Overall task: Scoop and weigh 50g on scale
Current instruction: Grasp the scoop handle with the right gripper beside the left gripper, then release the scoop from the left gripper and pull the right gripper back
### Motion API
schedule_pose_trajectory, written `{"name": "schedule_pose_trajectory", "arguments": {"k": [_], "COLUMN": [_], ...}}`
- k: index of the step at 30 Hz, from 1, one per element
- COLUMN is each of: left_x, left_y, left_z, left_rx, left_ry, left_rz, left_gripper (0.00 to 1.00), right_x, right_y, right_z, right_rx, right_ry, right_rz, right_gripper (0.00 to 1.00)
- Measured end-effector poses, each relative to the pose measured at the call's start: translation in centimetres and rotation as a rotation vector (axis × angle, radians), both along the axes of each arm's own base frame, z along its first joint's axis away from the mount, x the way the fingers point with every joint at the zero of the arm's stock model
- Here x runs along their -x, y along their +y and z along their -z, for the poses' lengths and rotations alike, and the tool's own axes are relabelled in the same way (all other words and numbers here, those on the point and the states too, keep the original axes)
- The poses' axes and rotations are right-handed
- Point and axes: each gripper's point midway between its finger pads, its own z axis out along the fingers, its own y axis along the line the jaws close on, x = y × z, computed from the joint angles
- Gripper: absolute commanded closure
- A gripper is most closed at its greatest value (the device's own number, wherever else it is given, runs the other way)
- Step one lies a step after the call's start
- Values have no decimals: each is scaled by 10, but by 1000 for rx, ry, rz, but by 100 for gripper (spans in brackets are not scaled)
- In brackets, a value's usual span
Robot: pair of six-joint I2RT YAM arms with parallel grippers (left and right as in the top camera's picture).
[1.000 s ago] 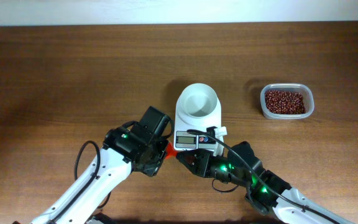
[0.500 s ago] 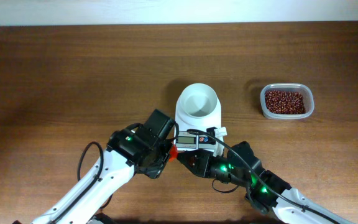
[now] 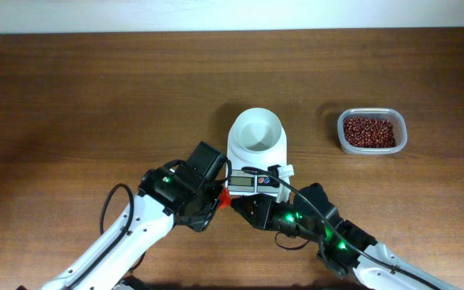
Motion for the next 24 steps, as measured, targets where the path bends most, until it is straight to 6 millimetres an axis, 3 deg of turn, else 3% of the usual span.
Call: {"name": "schedule_pose_trajectory", "arguments": {"k": [7,8,11,13,18,24], "left_x": [1,0,1,2,2,-1], "left_y": [0,0,0,-1,-1,3], "left_z": [0,0,0,0,0,-3], "left_rx": [-2,-1,-1,-1,-2,-22], "left_ry": [2,2,2,3,2,-31], "left_rz": [0,0,2,5,6,23], "left_gripper": [94,88,46,38,37,38], "right_x": [0,0,0,1,9,16], "right_y": [0,0,1,1,-6,-14], "right_z": [1,2,-1,-1,22,32], "right_rx": [2,3,-7,-4,116,201], "right_ry": [6,7,-1,3,-32,-103], "right_rz": [1,1,-3,-7,-61,-116], "right_gripper": [96,96,96,96,96,96]}}
